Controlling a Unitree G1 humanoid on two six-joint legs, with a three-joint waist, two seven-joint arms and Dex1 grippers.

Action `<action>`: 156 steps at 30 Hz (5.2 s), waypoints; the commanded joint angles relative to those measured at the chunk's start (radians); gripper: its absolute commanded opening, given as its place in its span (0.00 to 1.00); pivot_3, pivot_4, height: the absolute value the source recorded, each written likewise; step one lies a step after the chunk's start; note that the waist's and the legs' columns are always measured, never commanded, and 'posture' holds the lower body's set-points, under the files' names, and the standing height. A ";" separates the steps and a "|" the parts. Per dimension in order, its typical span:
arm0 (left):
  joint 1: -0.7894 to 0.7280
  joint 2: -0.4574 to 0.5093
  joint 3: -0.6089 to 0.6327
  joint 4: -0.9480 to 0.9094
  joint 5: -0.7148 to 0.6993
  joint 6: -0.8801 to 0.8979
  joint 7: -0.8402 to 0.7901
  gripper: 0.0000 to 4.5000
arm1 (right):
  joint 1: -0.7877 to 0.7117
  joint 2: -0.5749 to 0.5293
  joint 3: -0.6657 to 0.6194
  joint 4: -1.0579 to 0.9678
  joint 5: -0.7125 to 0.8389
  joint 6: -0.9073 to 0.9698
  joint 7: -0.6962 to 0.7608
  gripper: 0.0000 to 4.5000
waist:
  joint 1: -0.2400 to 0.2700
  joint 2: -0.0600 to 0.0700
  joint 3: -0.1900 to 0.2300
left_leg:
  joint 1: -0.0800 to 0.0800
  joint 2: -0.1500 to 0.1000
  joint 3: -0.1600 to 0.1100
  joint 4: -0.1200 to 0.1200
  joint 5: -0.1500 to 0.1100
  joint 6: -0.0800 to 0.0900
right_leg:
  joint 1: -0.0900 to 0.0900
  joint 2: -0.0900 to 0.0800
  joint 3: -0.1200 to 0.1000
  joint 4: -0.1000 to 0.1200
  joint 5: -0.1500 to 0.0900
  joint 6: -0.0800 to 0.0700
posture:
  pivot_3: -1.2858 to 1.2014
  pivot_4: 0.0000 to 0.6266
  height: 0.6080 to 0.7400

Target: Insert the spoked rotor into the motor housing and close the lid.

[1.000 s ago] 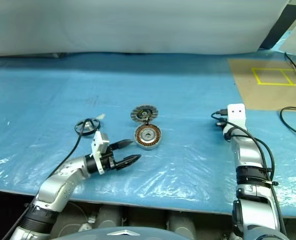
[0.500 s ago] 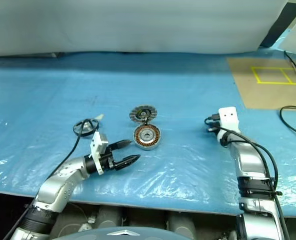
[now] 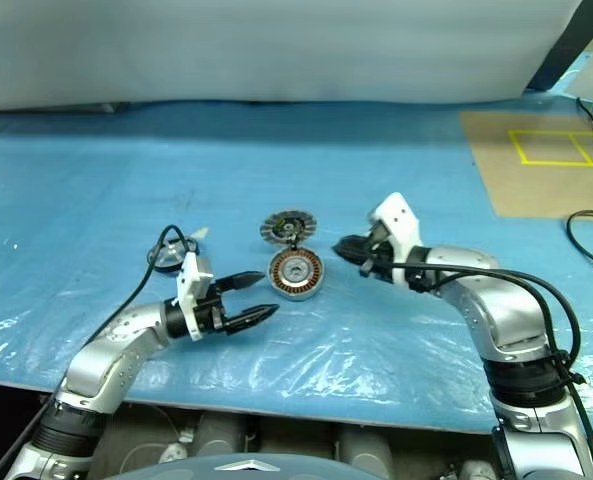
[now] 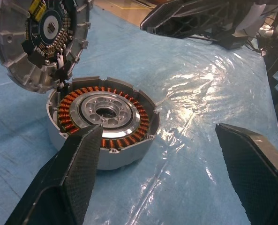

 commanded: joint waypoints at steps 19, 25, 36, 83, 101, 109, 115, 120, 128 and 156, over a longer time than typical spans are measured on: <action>0.004 0.043 0.025 -0.109 0.008 0.007 0.015 0.90 | -0.160 0.106 0.253 0.321 -0.225 -0.304 0.110 0.13 | -0.001 0.000 0.000 | -0.004 0.001 0.000 0.005 0.000 0.000 | -0.002 0.000 -0.002 0.003 0.000 0.000 | 0.52 0.24 1.00; 0.014 0.033 0.019 -0.068 0.030 -0.049 0.002 0.90 | -0.160 0.095 0.240 0.316 -0.232 -0.316 0.131 0.13 | 0.000 0.000 0.000 | -0.003 0.001 0.000 0.006 0.000 0.000 | -0.001 0.000 -0.001 0.005 0.000 0.000 | 0.52 0.24 1.00; 0.025 0.018 0.016 -0.024 0.041 -0.098 -0.015 0.90 | -0.136 0.108 0.290 0.348 -0.309 -0.378 0.126 0.13 | 0.000 0.000 0.000 | -0.004 0.001 0.000 0.007 0.000 0.000 | -0.002 0.000 -0.001 0.006 0.000 0.000 | 0.52 0.24 1.00; 0.029 0.016 0.017 0.023 0.069 -0.134 -0.033 0.90 | -0.157 0.154 0.233 0.373 -0.335 -0.388 0.218 0.57 | -0.001 -0.001 0.000 | -0.002 0.001 0.000 0.008 0.000 0.000 | -0.001 0.000 -0.001 0.007 0.000 -0.001 | 0.52 0.24 1.00; -0.011 0.028 0.025 -0.117 0.025 0.024 0.038 0.90 | -0.125 0.185 0.209 0.426 -0.297 -0.324 0.153 0.01 | -0.003 -0.001 0.000 | -0.002 0.002 0.000 0.008 0.000 0.000 | -0.001 0.000 -0.001 0.008 0.000 -0.001 | 0.52 0.24 1.00; -0.008 0.037 0.026 -0.115 0.021 0.026 0.034 0.90 | -0.160 0.219 0.166 0.432 -0.243 -0.270 0.142 0.01 | -0.003 -0.001 0.000 | -0.002 0.002 0.000 0.008 0.000 0.000 | -0.001 0.000 -0.001 0.008 0.000 -0.001 | 0.52 0.24 1.00; 0.006 0.038 0.025 -0.097 0.027 0.003 0.023 0.90 | -0.191 0.262 0.110 0.395 -0.148 -0.179 0.139 0.01 | -0.001 -0.001 0.000 | -0.002 0.002 0.000 0.008 0.000 0.000 | -0.001 0.000 -0.001 0.008 0.000 -0.001 | 0.52 0.24 1.00; 0.021 0.036 0.022 -0.073 0.037 -0.028 0.011 0.90 | -0.161 0.230 0.188 0.452 -0.237 -0.245 0.124 0.01 | 0.000 -0.001 0.000 | -0.003 0.002 0.000 0.008 0.000 0.000 | -0.001 0.000 -0.001 0.008 0.000 -0.001 | 0.52 0.24 1.00; 0.026 0.029 0.023 -0.013 0.050 -0.082 -0.014 0.90 | -0.108 0.185 0.282 0.496 -0.331 -0.357 0.139 0.01 | -0.001 -0.002 -0.001 | 0.001 0.002 0.000 0.008 0.000 0.000 | 0.002 0.000 -0.001 0.007 0.000 -0.001 | 0.52 0.24 1.00; 0.045 0.016 0.021 0.119 0.096 -0.209 -0.080 0.90 | -0.167 0.222 0.144 0.538 -0.177 -0.252 0.161 0.01 | -0.001 -0.003 -0.002 | 0.005 0.002 -0.001 0.008 -0.001 0.002 | 0.005 -0.001 -0.001 0.007 0.000 -0.002 | 0.52 0.24 1.00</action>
